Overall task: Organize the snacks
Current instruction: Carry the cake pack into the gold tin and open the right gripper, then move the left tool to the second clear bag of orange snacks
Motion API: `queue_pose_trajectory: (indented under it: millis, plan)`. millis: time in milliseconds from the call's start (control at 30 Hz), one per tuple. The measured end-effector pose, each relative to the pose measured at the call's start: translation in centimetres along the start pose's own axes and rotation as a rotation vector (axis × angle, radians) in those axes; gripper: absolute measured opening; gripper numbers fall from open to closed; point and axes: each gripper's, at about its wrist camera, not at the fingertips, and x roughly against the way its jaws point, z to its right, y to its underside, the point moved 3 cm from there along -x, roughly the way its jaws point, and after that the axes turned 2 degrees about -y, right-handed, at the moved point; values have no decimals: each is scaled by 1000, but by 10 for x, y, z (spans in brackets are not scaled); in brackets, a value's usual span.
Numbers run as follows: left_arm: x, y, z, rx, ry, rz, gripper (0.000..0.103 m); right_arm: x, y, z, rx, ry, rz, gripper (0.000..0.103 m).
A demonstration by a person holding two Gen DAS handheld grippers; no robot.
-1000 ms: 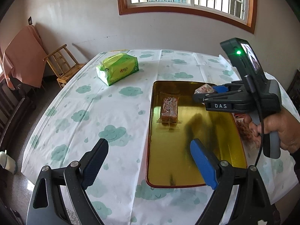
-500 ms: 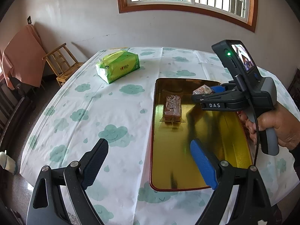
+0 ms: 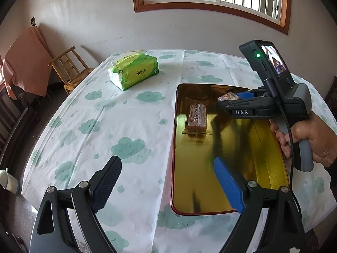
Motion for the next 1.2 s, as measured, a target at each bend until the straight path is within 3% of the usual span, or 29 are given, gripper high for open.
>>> queue_pose_trajectory:
  millis: [267,400,500,633,733,900,1033,1200]
  plan:
    - [1,-1,2,-10,-4,0,87,14,-1,1,-20,-37,61,54]
    - [8,-3,5,-16,-2,22,87,57,8,8,-55,-78,196,54]
    - [12,-5,13,-33,10,32,87,106,30,30,-133,-95,323,54]
    - [20,-6,30,-84,36,46,87,167,94,69,-255,-24,411,54]
    - [31,-7,53,-153,88,67,87,193,147,96,-320,93,404,54]
    - [52,-8,101,-250,257,61,87,220,235,138,-414,235,348,50]
    - [51,-19,143,-247,431,-59,87,226,286,163,-479,313,310,46]
    - [30,-31,195,-249,498,-206,85,218,313,172,-497,333,301,46]
